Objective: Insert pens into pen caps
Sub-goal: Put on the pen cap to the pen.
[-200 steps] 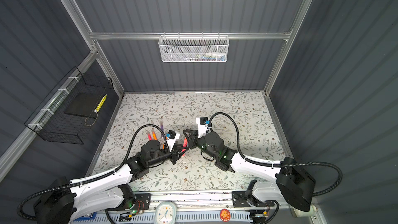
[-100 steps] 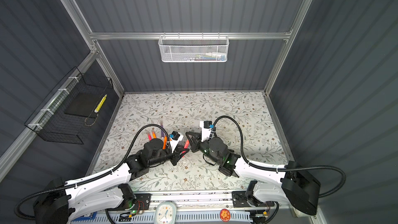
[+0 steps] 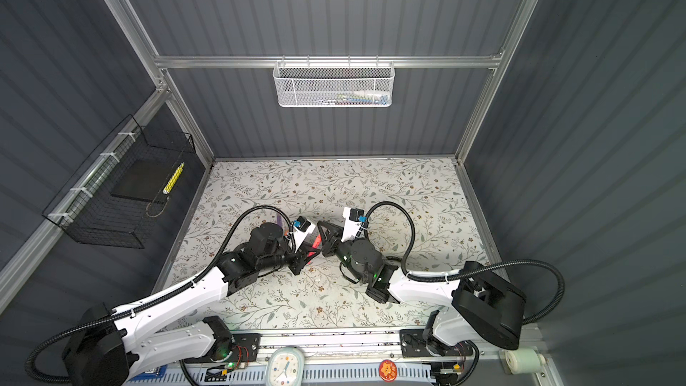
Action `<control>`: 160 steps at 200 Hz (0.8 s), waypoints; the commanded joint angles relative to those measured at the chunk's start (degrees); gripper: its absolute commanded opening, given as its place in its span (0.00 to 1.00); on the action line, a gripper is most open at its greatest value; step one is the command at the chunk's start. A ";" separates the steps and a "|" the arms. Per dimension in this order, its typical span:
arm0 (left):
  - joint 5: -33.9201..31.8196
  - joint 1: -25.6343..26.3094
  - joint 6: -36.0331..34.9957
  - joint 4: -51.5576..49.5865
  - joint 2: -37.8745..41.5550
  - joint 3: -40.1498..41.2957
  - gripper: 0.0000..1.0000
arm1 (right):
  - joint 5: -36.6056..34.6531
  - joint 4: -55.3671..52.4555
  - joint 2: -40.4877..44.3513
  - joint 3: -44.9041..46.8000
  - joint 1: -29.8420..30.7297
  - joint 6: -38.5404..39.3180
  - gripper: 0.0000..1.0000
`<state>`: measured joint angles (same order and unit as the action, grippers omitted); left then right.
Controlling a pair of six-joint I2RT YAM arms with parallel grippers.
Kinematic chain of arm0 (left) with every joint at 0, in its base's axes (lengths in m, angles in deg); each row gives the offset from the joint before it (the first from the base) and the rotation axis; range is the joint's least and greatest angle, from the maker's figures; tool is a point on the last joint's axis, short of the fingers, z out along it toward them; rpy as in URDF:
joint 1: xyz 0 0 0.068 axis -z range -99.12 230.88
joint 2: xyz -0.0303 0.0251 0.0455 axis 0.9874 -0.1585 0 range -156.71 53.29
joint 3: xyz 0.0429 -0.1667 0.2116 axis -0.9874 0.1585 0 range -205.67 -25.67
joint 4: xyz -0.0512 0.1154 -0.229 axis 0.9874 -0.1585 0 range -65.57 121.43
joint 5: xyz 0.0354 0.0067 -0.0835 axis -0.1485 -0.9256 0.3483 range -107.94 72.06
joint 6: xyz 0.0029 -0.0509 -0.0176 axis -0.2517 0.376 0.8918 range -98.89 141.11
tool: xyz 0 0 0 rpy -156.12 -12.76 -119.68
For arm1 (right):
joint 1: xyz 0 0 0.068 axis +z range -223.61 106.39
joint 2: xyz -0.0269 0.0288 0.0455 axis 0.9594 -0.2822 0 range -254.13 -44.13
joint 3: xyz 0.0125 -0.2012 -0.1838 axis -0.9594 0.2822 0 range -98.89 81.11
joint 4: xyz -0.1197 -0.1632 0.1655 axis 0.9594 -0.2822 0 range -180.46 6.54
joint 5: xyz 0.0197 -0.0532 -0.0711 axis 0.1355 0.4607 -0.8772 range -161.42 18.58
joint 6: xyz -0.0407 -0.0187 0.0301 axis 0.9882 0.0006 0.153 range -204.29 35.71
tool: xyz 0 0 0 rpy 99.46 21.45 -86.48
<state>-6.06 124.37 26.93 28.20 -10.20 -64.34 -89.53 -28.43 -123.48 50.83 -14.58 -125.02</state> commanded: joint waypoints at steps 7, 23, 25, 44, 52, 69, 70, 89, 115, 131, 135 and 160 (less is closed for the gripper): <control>-12.13 -10.49 7.77 19.66 1.63 -10.71 0.00 | 13.28 -8.93 -0.51 5.69 6.72 -0.15 0.00; -9.04 -13.30 9.40 20.32 1.73 -11.22 0.00 | 15.04 -5.24 -0.19 7.15 6.71 0.02 0.00; -8.64 -13.61 9.67 20.48 1.66 -11.24 0.00 | 15.38 -4.76 -0.17 7.27 6.71 0.10 0.00; -3.54 -16.14 11.22 21.79 1.23 -11.27 0.00 | 18.36 -0.26 -0.33 8.42 6.63 0.98 0.00; -2.32 -16.41 11.25 22.10 1.12 -11.18 0.00 | 19.02 0.87 -0.22 8.70 6.63 1.25 0.00; -1.43 -16.41 9.93 22.12 1.62 -10.60 0.00 | 18.60 -1.53 0.45 8.05 6.63 0.91 0.00; -1.38 -16.41 9.83 22.08 1.70 -10.57 0.00 | 18.53 -1.91 0.53 7.87 6.63 0.83 0.00; -2.93 -16.33 7.82 22.72 2.52 -9.41 0.00 | 16.30 -10.51 1.16 4.46 7.00 -1.24 0.00; -8.59 -14.31 4.24 25.34 3.90 -6.13 0.00 | 13.94 -15.53 0.48 1.16 8.22 -5.42 0.00; -13.96 -9.63 0.07 26.80 4.59 -4.57 0.00 | 12.97 -16.94 -0.16 -0.83 8.78 -6.66 0.00; -15.40 -8.34 -1.06 26.63 4.55 -4.57 0.00 | 12.57 -17.52 -0.27 -1.35 8.82 -6.86 0.00; -17.42 -5.16 -3.19 27.45 2.92 -4.50 0.00 | 9.54 -19.86 0.11 -3.41 8.90 -6.55 0.00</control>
<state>-1.04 120.37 23.59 31.50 -6.46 -66.27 -92.76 -32.89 -121.95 46.08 -13.38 -130.33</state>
